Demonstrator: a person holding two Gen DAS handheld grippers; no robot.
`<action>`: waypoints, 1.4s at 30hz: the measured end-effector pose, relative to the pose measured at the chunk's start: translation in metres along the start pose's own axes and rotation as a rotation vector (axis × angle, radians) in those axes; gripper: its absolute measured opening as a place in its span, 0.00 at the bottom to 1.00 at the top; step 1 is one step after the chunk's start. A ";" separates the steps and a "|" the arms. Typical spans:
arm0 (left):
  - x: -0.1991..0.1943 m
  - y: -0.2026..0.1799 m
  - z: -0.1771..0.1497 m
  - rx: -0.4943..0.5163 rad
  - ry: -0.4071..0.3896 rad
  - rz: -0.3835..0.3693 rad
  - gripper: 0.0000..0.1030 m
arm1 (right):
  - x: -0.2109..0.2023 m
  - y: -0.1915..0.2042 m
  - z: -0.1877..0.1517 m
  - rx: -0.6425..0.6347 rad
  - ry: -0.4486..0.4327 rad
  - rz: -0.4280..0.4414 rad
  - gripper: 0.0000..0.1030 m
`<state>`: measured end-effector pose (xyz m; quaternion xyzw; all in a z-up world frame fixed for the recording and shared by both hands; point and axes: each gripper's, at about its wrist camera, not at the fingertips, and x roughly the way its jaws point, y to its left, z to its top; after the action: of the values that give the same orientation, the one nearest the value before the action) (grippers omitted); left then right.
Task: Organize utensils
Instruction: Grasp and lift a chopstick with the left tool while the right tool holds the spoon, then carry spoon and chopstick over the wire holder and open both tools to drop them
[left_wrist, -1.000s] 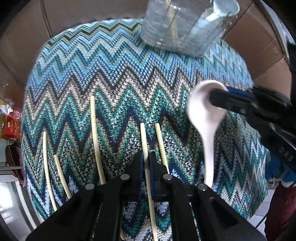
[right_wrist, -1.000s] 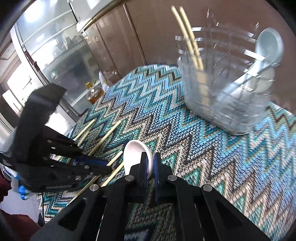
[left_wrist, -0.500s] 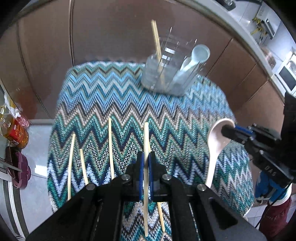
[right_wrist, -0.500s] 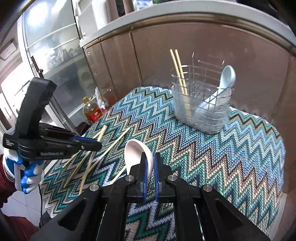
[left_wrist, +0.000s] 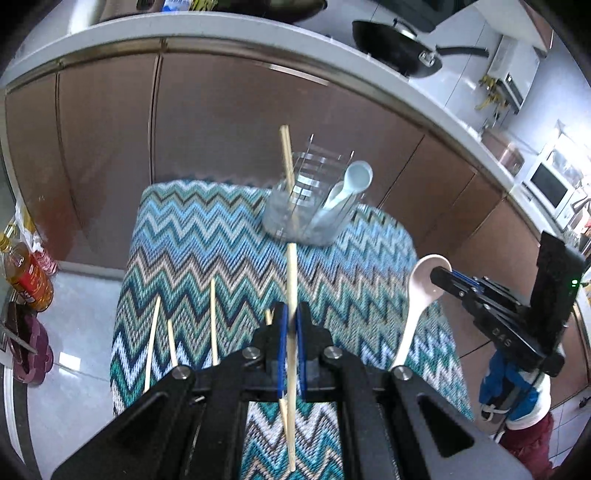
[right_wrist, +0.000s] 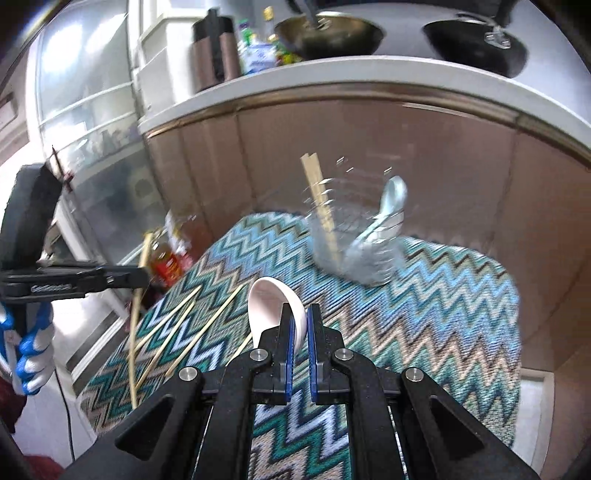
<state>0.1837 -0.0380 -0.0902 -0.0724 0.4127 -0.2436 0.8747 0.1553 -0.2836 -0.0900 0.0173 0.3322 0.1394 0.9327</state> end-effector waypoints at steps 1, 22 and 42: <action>-0.002 -0.002 0.007 -0.001 -0.014 -0.007 0.04 | -0.002 -0.004 0.003 0.010 -0.014 -0.014 0.06; 0.038 -0.059 0.198 0.033 -0.464 0.024 0.04 | 0.041 -0.052 0.139 -0.044 -0.413 -0.286 0.06; 0.141 -0.041 0.174 0.038 -0.591 0.193 0.07 | 0.137 -0.068 0.107 -0.094 -0.376 -0.330 0.17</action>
<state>0.3773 -0.1549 -0.0607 -0.0843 0.1409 -0.1356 0.9771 0.3402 -0.3053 -0.0998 -0.0551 0.1445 -0.0049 0.9880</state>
